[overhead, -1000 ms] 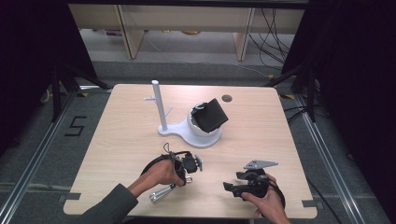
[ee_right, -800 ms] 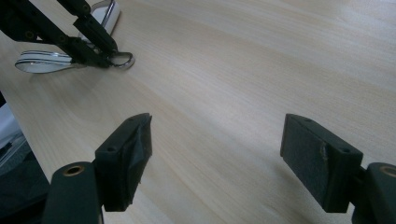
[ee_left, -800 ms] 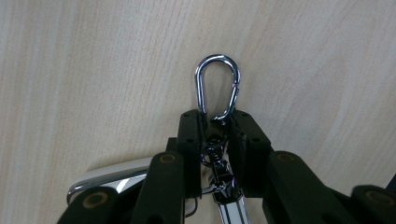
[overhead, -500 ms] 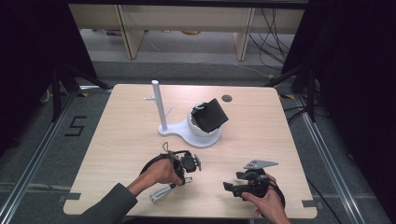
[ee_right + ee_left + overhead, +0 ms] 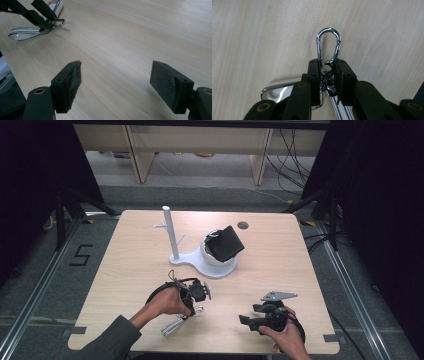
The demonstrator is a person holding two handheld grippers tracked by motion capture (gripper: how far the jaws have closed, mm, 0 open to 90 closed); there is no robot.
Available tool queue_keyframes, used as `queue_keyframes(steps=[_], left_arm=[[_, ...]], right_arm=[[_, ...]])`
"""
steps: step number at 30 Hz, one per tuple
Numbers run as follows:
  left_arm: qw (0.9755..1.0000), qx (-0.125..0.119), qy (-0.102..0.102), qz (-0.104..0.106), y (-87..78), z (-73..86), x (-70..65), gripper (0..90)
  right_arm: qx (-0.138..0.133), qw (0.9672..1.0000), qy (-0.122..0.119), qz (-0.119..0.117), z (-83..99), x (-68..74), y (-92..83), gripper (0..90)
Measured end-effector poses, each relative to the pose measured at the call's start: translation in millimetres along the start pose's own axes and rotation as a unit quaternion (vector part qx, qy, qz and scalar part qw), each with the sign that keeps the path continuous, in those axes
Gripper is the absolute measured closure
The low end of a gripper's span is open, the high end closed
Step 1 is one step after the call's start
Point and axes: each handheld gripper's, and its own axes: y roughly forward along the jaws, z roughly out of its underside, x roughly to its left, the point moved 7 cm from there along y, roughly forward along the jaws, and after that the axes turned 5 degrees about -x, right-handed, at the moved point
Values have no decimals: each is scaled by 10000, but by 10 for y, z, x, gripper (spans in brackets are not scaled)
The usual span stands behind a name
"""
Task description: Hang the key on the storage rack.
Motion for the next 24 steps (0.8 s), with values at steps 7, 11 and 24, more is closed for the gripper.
queue_keyframes(steps=[7, 11, 24], left_arm=[[9998, -152, -70, -84, -161, -1, 59, 748], [9992, -282, -207, -203, -338, 22, 148, 748], [9958, -431, -614, -521, -796, 158, 484, 748]], right_arm=[[63, 10000, -28, 61, 6, -10, -8, 261], [81, 10000, 6, 48, 11, -3, -4, 261], [106, 9999, -9, 18, 19, -5, 10, 261]])
